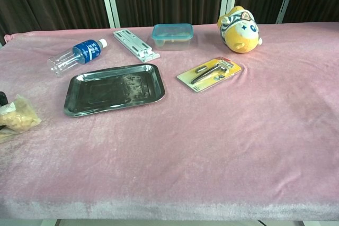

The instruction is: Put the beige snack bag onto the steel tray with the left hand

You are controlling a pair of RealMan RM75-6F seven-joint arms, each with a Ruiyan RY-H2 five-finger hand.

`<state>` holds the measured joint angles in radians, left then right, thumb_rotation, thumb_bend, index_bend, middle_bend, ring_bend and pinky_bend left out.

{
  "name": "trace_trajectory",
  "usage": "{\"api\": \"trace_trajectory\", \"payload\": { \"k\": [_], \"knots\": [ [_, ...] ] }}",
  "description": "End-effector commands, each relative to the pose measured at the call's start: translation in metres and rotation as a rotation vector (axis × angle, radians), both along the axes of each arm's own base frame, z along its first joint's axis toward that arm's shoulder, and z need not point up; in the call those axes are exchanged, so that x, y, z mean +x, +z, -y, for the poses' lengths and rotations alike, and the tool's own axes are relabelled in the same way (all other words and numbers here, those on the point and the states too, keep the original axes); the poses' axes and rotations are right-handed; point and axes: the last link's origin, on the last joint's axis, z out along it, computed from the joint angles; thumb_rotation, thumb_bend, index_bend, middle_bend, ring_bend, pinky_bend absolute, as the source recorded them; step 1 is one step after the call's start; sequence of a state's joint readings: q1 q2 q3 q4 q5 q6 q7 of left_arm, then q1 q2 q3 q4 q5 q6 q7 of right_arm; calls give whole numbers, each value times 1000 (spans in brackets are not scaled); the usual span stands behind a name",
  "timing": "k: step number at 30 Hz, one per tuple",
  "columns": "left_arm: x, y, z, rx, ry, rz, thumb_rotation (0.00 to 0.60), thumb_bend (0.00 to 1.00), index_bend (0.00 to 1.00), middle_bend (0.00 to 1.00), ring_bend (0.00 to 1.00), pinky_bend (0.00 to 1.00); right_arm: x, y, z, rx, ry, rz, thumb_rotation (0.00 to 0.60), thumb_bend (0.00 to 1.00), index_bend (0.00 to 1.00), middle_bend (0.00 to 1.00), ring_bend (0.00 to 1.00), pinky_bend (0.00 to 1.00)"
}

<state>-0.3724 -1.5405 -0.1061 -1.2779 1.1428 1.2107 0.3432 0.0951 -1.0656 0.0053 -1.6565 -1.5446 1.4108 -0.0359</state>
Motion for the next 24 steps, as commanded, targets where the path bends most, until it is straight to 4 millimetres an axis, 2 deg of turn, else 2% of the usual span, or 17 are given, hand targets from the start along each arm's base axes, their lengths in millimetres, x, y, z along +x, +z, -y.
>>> {"api": "trace_trajectory", "payload": {
  "k": [1,4,6,9,13,17,18,19,20,21,22,24],
  "knots": [
    [18,1,-4,53,-93,42,600,449,547,637,653,687,0,-1,0,2,1,0,600,215,2,0,0,73],
    [26,0,-8,64,-126,51,600,450,546,636,653,687,1,-1,0,3,3,1,600,215,2,0,0,73],
    [58,-11,-30,49,-214,49,600,450,546,635,652,687,1,-2,0,12,6,1,600,215,2,0,0,73],
    [90,-30,-55,20,-245,26,600,450,544,634,651,687,1,-2,-1,24,10,2,600,215,2,0,0,73],
    [125,-52,-74,30,-248,44,600,450,543,633,652,687,2,-1,-3,36,17,15,600,215,2,0,0,73],
    [148,-73,-86,59,-270,-11,600,447,505,592,632,682,2,1,-4,52,20,24,600,215,4,0,0,73],
    [151,-80,-88,53,-270,-28,600,443,462,545,592,670,2,1,-4,58,20,26,600,215,4,0,0,73],
    [152,-84,-89,43,-265,-43,600,433,374,448,489,642,2,1,-4,61,22,28,600,215,4,0,0,73],
    [152,-88,-90,28,-255,-57,600,413,236,300,317,573,2,2,-4,65,24,29,600,215,4,0,0,73],
    [153,-91,-91,18,-246,-63,600,398,156,214,215,517,2,2,-4,69,24,31,600,215,4,0,0,73],
    [153,-93,-91,9,-239,-65,600,367,65,106,94,414,2,2,-4,74,26,33,600,215,4,0,0,73],
    [152,-95,-90,-10,-226,-68,600,295,2,13,8,244,2,3,-3,78,27,36,600,215,4,0,0,73]
  ]
}}
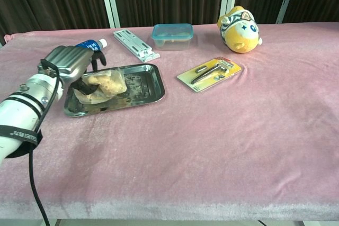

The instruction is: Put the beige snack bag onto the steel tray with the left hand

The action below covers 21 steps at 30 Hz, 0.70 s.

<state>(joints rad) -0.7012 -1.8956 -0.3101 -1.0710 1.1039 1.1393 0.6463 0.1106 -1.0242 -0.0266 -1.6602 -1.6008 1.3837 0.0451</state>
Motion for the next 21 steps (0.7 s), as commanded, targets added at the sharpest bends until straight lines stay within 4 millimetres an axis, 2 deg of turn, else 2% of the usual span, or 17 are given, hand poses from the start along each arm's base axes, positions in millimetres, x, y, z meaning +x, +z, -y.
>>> {"api": "trace_trajectory", "payload": {
  "k": [1,4,9,14,18,21],
  "knots": [
    [4,-9,-1,-39,28,-21,600,263,0,1,0,195,0,1,1,5,3,3,600,215,4,0,0,73],
    [5,-8,2,-52,26,-50,600,227,0,0,0,115,0,1,1,7,4,6,600,214,4,0,0,73],
    [2,4,8,-41,17,-128,600,224,0,0,0,98,1,0,2,10,8,7,600,215,4,0,0,73],
    [-12,31,21,-65,78,-332,600,223,0,0,0,96,0,-1,3,10,8,5,600,215,4,0,0,73],
    [-22,56,38,-76,123,-396,600,223,0,0,0,113,1,-1,4,8,9,7,600,214,4,0,0,73],
    [-28,75,58,-92,143,-390,600,222,17,12,1,137,0,-1,4,8,7,6,600,214,4,0,0,73]
  ]
}}
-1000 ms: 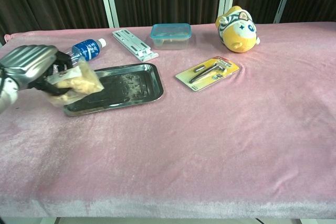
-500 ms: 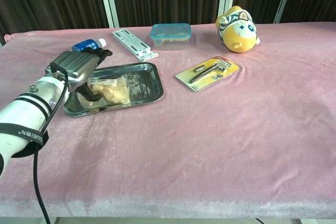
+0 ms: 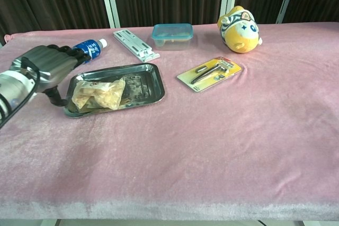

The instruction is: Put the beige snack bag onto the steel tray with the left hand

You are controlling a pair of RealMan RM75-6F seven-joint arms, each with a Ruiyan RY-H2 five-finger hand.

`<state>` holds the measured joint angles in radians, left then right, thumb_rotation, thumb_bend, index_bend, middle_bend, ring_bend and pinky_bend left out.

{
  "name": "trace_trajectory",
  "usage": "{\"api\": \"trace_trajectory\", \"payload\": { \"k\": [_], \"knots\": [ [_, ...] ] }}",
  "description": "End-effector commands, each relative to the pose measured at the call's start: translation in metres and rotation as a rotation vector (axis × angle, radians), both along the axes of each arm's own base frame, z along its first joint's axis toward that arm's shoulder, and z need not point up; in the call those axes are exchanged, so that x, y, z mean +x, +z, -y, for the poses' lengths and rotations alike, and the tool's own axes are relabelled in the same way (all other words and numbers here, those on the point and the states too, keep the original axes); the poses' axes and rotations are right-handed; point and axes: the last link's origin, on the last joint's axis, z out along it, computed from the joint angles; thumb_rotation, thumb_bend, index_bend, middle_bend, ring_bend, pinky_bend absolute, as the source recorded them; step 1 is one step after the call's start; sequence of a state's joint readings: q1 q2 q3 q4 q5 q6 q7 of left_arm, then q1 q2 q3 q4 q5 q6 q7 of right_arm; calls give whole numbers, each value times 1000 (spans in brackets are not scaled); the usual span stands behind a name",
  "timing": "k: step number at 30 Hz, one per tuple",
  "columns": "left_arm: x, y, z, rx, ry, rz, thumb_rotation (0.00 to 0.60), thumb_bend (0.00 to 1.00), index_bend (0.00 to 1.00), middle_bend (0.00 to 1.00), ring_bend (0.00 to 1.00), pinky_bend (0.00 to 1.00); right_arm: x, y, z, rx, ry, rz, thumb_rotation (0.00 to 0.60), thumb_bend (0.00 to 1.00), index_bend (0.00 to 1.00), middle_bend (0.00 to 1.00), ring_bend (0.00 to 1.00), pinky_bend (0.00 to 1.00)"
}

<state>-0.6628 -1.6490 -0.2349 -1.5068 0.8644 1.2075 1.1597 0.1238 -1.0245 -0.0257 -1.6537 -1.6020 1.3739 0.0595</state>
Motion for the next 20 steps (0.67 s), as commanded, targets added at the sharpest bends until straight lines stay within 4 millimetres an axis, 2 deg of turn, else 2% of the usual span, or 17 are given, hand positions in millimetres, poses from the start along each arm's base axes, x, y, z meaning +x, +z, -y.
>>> {"api": "trace_trajectory", "payload": {
  "k": [1,6,13,17,20],
  "knots": [
    [-23,40,36,-10,74,-37,600,222,25,19,2,141,0,0,1,0,-1,-1,600,215,4,0,0,73],
    [-42,68,74,-22,98,10,600,228,47,61,25,166,0,0,2,-1,-4,-1,600,215,4,0,0,73],
    [-85,102,120,33,171,167,600,263,69,83,51,186,1,-1,1,-3,2,4,600,215,4,0,0,73],
    [-109,112,141,80,133,200,600,261,69,80,52,188,0,-2,0,-3,3,-4,600,215,4,0,0,73],
    [-122,116,148,123,112,216,600,262,70,78,52,187,0,-4,-1,0,5,-13,600,214,4,0,0,73]
  ]
}}
